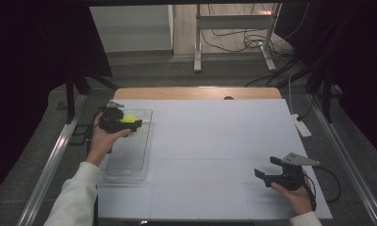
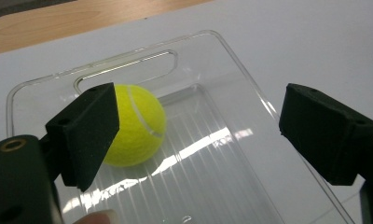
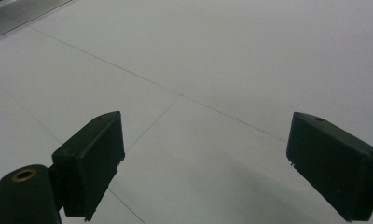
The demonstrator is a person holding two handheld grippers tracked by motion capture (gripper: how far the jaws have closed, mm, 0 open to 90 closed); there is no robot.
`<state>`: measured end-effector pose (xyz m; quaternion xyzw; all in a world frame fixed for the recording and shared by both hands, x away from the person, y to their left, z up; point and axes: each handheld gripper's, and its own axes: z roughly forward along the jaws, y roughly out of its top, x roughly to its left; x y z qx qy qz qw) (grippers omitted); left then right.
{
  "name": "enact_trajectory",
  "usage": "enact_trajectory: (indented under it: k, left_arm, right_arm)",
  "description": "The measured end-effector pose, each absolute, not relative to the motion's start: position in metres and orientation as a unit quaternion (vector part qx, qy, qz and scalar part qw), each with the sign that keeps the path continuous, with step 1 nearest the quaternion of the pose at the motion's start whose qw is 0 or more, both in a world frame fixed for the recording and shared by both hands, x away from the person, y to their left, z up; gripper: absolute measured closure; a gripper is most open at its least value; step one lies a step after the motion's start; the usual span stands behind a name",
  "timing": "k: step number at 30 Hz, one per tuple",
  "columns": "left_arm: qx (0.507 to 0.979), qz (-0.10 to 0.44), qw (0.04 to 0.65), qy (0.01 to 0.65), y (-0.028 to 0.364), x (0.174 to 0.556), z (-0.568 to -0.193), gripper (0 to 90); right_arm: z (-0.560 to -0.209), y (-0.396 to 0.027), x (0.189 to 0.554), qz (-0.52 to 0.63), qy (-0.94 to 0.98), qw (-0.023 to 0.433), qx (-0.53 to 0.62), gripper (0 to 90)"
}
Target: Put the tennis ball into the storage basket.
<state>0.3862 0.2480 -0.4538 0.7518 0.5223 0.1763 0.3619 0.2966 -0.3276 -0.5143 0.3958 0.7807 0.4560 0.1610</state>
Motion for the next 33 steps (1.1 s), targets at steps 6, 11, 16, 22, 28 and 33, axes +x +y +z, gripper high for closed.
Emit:
enact_trajectory:
  k: [6, 11, 16, 22, 28, 33]
  left_arm:
    - [0.754, 0.173, 0.373, 0.511, 0.246, 0.374, -0.454, 13.2]
    - [0.755, 0.173, 0.382, 0.504, 0.242, 0.366, -0.454, 13.4]
    - [0.756, 0.167, 0.393, 0.496, 0.237, 0.36, -0.453, 13.3]
    - [0.76, 0.161, 0.407, 0.481, 0.23, 0.348, -0.453, 13.2]
    - [0.76, 0.152, 0.421, 0.47, 0.223, 0.333, -0.456, 12.9]
    - [0.763, 0.148, 0.436, 0.454, 0.216, 0.318, -0.457, 12.8]
  right_arm:
    - [-0.514, -0.327, 0.297, 0.455, 0.781, 0.162, 0.395, 11.3]
    - [-0.515, -0.328, 0.296, 0.456, 0.781, 0.161, 0.395, 11.3]
    - [-0.514, -0.328, 0.296, 0.455, 0.782, 0.161, 0.394, 11.3]
    - [-0.514, -0.329, 0.295, 0.453, 0.782, 0.162, 0.397, 11.4]
    - [-0.514, -0.327, 0.294, 0.451, 0.783, 0.164, 0.395, 11.4]
    - [-0.513, -0.328, 0.293, 0.451, 0.782, 0.166, 0.396, 11.4]
